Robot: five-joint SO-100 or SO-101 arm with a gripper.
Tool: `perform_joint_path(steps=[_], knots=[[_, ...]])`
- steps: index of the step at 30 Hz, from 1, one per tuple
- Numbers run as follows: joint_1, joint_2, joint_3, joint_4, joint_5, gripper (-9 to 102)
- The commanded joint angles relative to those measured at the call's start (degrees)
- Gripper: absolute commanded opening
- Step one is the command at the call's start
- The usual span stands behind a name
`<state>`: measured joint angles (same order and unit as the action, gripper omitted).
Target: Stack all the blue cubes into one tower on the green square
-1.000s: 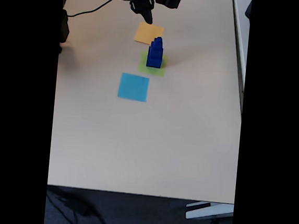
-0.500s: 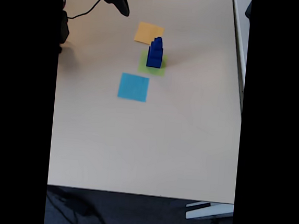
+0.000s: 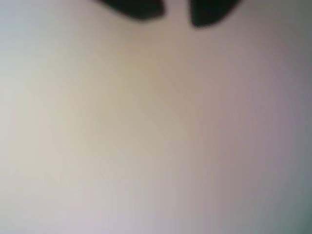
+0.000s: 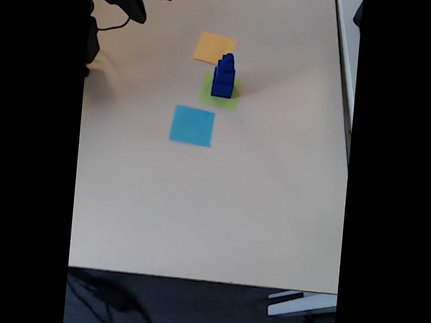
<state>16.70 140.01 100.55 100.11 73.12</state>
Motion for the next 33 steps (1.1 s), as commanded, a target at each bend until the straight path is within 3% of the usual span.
perform_joint_path(steps=[1, 19, 33], knots=[[0.53, 6.86, 6.42, -2.99, -0.44, 0], [-2.9, 43.51, 48.52, -16.0, 4.39, 0], [-3.96, 53.79, 66.01, -19.78, 9.4, 0]])
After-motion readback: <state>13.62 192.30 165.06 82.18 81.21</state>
